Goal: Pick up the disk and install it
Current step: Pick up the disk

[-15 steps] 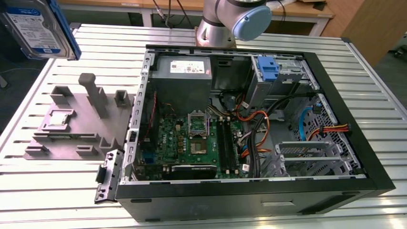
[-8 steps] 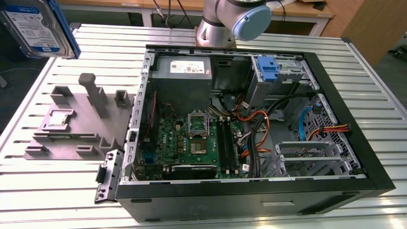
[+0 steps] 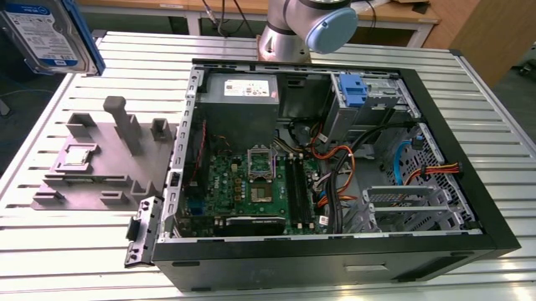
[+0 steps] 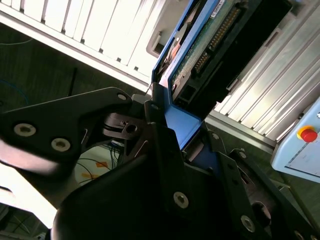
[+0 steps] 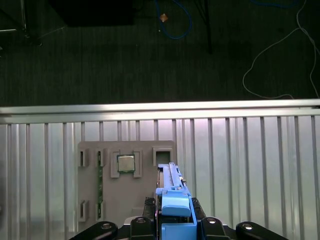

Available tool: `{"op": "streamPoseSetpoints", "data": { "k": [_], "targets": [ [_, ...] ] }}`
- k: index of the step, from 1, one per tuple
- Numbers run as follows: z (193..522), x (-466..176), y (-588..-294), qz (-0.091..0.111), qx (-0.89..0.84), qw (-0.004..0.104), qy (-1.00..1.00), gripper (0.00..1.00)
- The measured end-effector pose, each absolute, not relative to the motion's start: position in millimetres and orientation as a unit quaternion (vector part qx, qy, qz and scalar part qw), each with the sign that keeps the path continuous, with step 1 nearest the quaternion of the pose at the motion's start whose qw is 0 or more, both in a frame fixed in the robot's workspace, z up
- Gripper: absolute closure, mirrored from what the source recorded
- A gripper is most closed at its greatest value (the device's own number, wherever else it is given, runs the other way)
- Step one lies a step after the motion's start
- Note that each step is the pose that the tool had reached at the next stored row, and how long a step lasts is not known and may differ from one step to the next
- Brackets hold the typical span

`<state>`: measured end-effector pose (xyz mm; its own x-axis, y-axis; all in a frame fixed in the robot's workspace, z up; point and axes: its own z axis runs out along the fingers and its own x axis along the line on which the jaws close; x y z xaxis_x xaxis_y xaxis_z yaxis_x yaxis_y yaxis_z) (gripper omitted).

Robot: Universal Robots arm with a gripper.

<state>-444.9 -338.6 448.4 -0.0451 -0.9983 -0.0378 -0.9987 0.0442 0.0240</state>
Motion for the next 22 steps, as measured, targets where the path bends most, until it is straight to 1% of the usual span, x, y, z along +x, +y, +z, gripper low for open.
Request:
{"op": "streamPoseSetpoints", "data": {
  "k": [22],
  "targets": [
    [458.9, -444.9, -338.6, 0.022, -0.691, 0.005, 0.723, 0.63]
  ]
}}
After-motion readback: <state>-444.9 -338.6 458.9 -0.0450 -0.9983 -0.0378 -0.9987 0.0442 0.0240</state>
